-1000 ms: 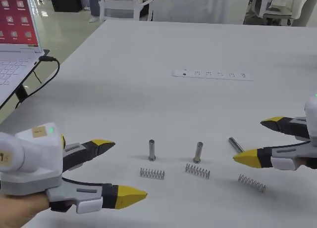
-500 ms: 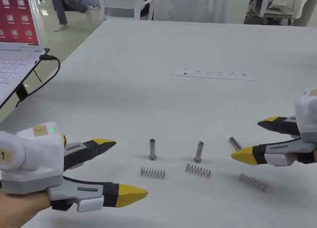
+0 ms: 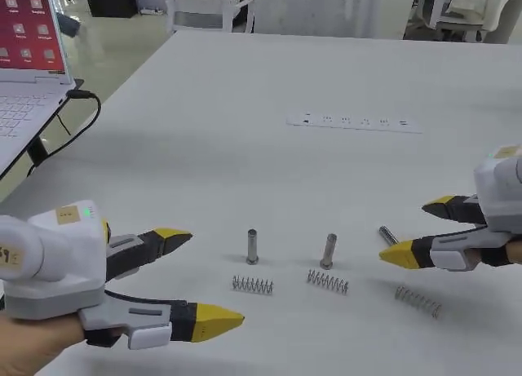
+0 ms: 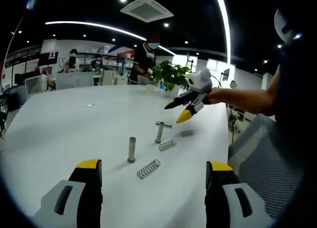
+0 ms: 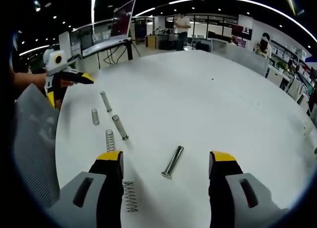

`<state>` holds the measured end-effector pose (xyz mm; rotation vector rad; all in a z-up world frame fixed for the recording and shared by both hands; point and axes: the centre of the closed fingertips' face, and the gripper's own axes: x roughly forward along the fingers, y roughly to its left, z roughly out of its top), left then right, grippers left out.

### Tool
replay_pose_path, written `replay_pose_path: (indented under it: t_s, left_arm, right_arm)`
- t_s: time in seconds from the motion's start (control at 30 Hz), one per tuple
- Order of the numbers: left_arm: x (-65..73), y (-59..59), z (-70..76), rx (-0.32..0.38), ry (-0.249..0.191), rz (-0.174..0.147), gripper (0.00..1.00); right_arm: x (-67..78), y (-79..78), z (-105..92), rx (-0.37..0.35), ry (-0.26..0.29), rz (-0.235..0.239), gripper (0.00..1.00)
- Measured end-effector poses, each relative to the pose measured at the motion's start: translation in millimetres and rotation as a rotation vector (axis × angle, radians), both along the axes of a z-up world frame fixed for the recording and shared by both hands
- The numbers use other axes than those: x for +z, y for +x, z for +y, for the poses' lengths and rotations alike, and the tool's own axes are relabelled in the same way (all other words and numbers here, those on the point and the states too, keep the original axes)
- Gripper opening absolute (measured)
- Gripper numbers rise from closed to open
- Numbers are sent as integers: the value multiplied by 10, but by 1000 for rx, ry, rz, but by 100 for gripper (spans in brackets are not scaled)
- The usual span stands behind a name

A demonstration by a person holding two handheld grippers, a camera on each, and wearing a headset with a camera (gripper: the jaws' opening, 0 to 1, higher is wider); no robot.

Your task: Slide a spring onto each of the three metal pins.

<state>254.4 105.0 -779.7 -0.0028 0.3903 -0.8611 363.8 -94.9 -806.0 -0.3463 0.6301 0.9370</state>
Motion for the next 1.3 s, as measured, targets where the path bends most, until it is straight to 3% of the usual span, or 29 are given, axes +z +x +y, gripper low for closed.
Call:
replay_pose_path:
  t_s: [0.63, 1.3]
  left_arm:
    - [12, -9, 2, 0, 5, -1, 82]
    - [-5, -8, 11, 3, 1, 1, 81]
  right_arm:
    - [-82, 104, 75, -5, -42, 22, 63]
    - [-206, 220, 72, -64, -94, 67, 42]
